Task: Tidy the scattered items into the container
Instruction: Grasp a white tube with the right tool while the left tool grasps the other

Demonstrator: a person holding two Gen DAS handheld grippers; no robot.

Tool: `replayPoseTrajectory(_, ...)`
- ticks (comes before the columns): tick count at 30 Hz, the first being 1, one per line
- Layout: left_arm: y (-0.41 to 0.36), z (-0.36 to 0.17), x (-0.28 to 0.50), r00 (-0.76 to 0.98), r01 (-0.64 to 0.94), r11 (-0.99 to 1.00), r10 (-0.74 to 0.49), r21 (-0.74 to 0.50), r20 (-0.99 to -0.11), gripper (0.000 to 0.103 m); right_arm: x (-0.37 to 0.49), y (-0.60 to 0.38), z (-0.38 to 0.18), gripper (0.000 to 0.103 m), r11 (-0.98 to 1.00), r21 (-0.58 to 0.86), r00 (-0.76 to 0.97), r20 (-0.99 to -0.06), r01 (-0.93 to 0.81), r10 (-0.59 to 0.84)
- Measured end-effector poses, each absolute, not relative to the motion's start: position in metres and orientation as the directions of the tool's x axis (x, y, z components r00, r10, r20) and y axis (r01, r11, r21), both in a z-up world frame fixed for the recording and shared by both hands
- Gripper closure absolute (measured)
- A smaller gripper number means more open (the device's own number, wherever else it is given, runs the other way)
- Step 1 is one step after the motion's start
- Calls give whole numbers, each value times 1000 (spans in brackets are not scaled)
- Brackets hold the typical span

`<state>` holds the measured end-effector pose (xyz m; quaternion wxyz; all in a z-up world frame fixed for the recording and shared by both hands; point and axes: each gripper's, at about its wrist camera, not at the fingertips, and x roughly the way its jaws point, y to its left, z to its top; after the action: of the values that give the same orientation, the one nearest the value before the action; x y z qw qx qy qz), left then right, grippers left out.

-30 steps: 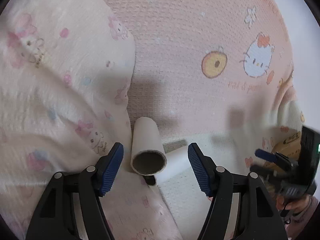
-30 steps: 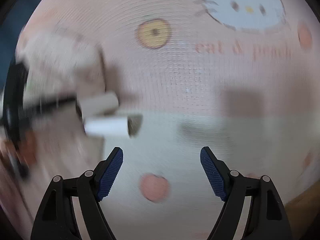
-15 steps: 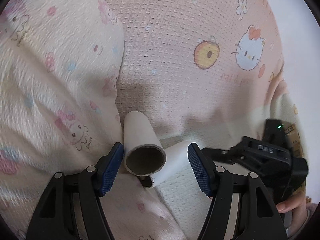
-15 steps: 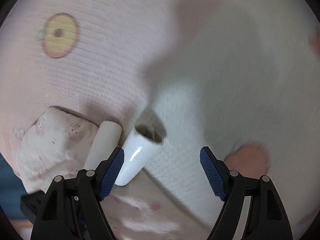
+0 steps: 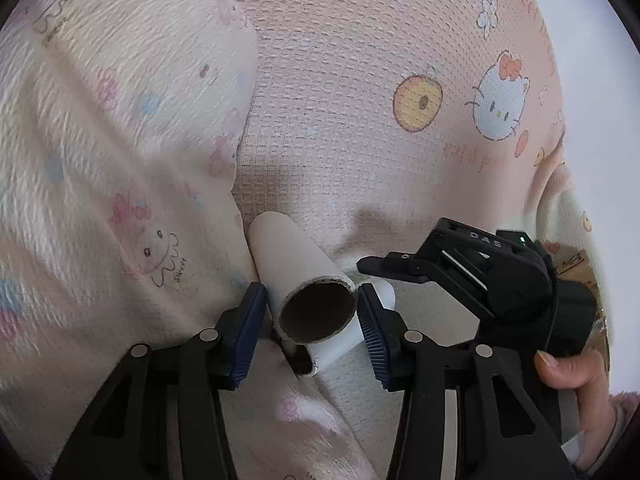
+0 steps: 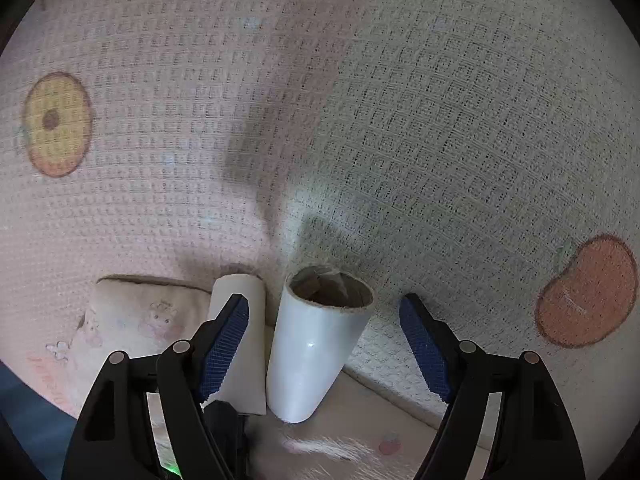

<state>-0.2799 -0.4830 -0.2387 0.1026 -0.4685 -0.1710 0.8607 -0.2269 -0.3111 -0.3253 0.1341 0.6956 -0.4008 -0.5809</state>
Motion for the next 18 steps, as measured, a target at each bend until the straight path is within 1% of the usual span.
replayPoseTrajectory(1,-483,-239,-279,-543,-18,-920,338,-391,-769,53,-229,-315,-322,57,-662,650,16,-708,-373,-706)
replayPoseTrajectory(3,-482,-240,-277,-541,-28,-919,346,-394,-767,53,-233,-320,-317,57,-673,677,10,-703,-297,-711)
replayPoseTrajectory(5,-478,-242,-279,-529,-52,-906,381,-419,-758,53,-235,-320,-311,58,-690,684,-15,-713,-235,-701)
replayPoseTrajectory(7,-472,-245,-278,-506,-81,-899,410,-431,-759,53,-233,-314,-309,58,-689,689,-12,-709,-228,-705)
replayPoseTrajectory(9,-465,-246,-277,-493,-87,-903,407,-422,-769,54,-232,-305,-308,59,-686,686,-19,-710,-243,-703)
replayPoseTrajectory(11,-456,-248,-274,-467,-84,-895,424,-438,-776,54,-232,-293,-304,59,-689,684,-40,-716,-240,-697)
replayPoseTrajectory(13,-443,-249,-268,-440,-100,-883,453,-459,-775,54,-233,-281,-297,61,-713,663,-38,-738,-227,-674)
replayPoseTrajectory(14,-436,-249,-266,-435,-107,-887,449,-450,-781,54,-233,-275,-293,62,-718,660,-42,-742,-220,-669)
replayPoseTrajectory(16,-418,-245,-261,-438,-118,-893,439,-434,-784,54,-238,-267,-285,62,-734,652,-40,-752,-187,-658)
replayPoseTrajectory(18,-399,-247,-252,-433,-115,-886,452,-449,-780,54,-236,-257,-275,62,-769,625,-58,-779,-135,-624)
